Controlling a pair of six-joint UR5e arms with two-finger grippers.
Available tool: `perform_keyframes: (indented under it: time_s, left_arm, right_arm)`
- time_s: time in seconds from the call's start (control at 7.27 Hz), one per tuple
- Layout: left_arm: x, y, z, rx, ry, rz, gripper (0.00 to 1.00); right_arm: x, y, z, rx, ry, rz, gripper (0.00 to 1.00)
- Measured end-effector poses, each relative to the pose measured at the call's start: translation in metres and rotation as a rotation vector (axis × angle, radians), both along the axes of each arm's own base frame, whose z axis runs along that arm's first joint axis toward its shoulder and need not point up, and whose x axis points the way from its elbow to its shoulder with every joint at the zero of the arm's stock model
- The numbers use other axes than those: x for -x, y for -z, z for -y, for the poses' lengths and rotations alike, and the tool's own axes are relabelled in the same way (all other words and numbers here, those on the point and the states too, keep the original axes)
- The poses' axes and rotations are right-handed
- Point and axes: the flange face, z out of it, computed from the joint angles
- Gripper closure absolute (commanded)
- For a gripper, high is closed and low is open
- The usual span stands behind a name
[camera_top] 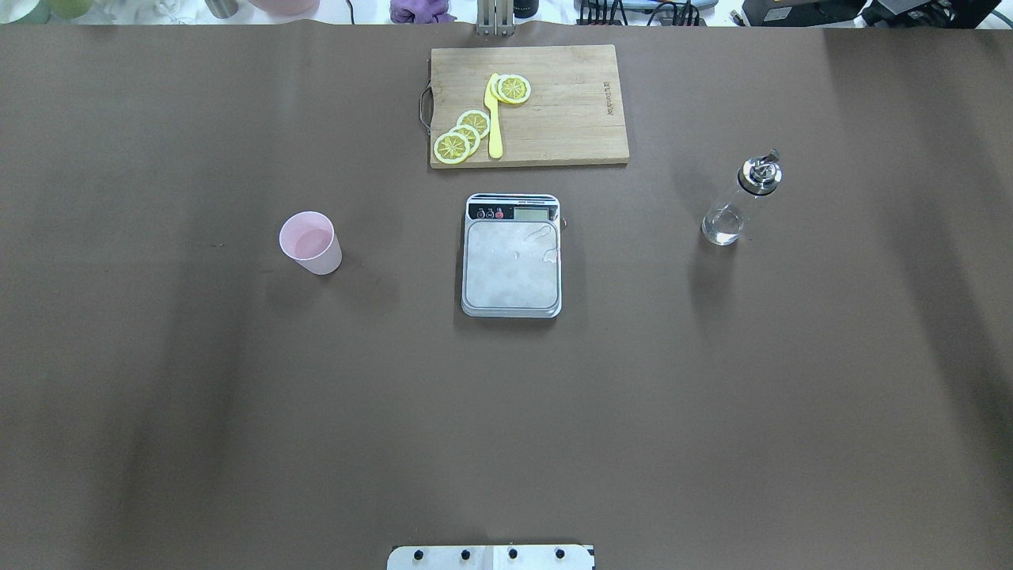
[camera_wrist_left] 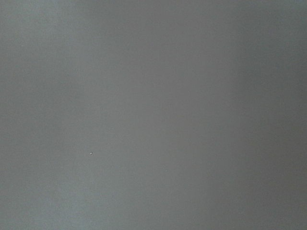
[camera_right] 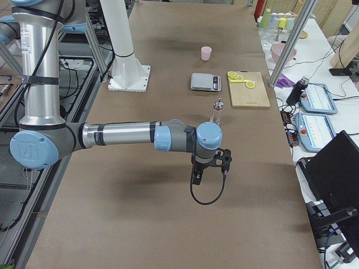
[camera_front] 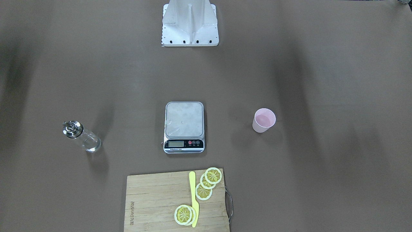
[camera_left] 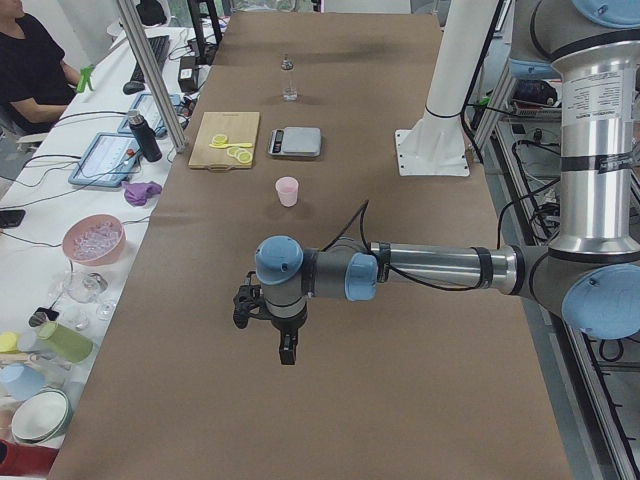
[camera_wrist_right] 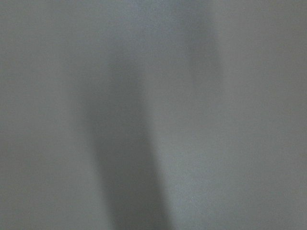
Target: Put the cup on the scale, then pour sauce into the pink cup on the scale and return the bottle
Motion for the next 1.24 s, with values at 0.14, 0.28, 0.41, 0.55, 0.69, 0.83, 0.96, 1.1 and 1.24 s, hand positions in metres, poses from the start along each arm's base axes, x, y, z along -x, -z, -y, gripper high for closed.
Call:
perform_keyframes:
  time_s: [0.14,0.28,0.41,0.55,0.69,0.83,0.96,1.1,1.24]
  left_arm:
    - [0.000,0.000,0.000,0.000,0.000,0.000,0.02]
    - [0.000,0.000,0.000,0.000,0.000,0.000,0.02]
    - [0.000,0.001,0.000,-0.002,0.000,0.000,0.02]
    - [0.000,0.004,0.001,-0.009,0.000,-0.002,0.02]
    - [-0.001,0.009,0.003,-0.017,0.001,-0.015,0.02]
    - [-0.004,0.017,0.008,-0.026,0.001,-0.045,0.02]
    - [-0.008,0.034,0.019,-0.051,-0.001,-0.081,0.02]
    - [-0.012,0.063,0.038,-0.098,-0.005,-0.106,0.02]
    - [-0.019,0.095,0.058,-0.140,-0.003,-0.120,0.02]
  right_arm:
    - [0.000,0.000,0.000,0.001,0.000,0.000,0.00]
    - [0.000,-0.001,0.000,0.001,0.000,0.000,0.00]
    - [0.000,0.000,0.000,0.001,0.000,0.000,0.00]
    - [0.000,0.001,0.000,-0.001,0.000,0.000,0.00]
    - [0.000,0.002,0.001,-0.002,-0.001,0.000,0.00]
    - [0.000,0.003,0.001,-0.004,-0.002,0.000,0.00]
    - [0.000,0.004,0.001,-0.007,-0.001,0.001,0.00]
    - [0.000,0.005,0.001,-0.010,0.000,0.002,0.00]
    - [0.000,0.009,0.001,-0.019,0.001,0.003,0.00]
